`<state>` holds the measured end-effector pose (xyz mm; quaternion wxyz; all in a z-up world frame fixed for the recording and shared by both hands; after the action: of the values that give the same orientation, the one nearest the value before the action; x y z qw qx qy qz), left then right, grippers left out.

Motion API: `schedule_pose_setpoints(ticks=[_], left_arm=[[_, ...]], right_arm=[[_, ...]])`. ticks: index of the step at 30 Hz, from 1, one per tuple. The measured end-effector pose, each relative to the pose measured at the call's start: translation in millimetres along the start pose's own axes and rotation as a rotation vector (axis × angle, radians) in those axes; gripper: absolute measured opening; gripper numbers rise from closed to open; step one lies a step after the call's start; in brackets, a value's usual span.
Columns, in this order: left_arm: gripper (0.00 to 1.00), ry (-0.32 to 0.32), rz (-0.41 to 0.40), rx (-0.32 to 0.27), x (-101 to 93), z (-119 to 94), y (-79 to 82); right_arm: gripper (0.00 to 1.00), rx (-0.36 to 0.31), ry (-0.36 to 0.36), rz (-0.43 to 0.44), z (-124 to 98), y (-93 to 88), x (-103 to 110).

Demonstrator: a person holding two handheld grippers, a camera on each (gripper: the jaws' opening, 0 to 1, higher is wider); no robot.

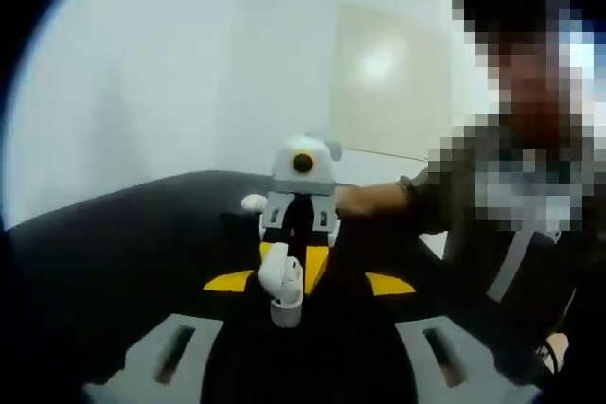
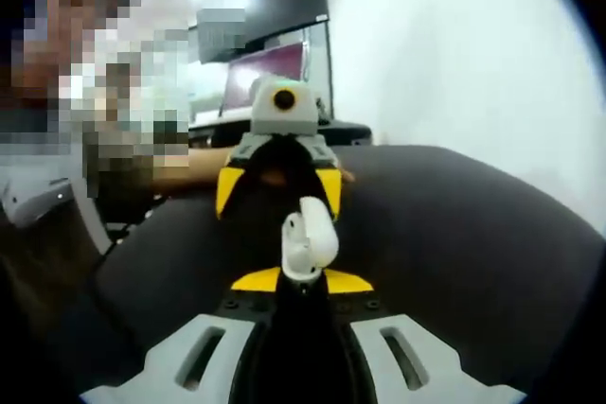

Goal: Pick up three earphones and place each one into its charging case using tactile feedback, ensure that each earphone is properly inserted and securely positioned inside the case.

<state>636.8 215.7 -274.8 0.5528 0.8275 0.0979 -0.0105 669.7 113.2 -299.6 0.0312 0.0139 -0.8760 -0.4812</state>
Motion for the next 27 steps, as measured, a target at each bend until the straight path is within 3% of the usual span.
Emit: schedule_pose_setpoints(ticks=[18, 19, 20, 21, 24, 27], left_arm=[[0.38, 0.005, 0.028, -0.007, -2.0, 0.0, 1.0], [0.34, 0.003, 0.03, -0.011, -2.8, -0.1, 1.4], [0.3, -0.038, 0.031, -0.023, -8.4, -0.5, 2.6], [0.3, -0.013, 0.037, -0.03, -5.6, -2.3, 3.0], [0.2, -0.04, 0.026, -0.036, -6.0, -4.3, 3.6], [0.29, -0.018, 0.022, -0.035, -3.5, -4.4, 3.2]], right_arm=[[0.16, 0.0, 0.004, 0.009, -0.6, -0.5, -0.2], [0.16, 0.0, 0.004, 0.011, -0.5, -0.6, -0.2], [0.16, 0.021, -0.007, 0.033, -1.0, -4.4, -1.6], [0.16, 0.002, 0.001, 0.016, 0.3, -1.8, -1.2], [0.16, 0.004, -0.001, 0.02, 2.1, -2.9, -1.8], [0.17, 0.001, -0.002, 0.018, 3.4, -3.0, -2.1]])
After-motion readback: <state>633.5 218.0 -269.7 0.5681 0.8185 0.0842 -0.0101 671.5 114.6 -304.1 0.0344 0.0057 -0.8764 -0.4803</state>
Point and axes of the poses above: the point that each gripper's makers call its tool centre point, and the gripper's own axes: z roughly forward along the fingers, x roughly to its left, y roughly out of its top, the point moved 5 cm from there along -z, roughly backward along the fingers, and after that the axes turned 14 degrees about x, right-handed, at the moved point
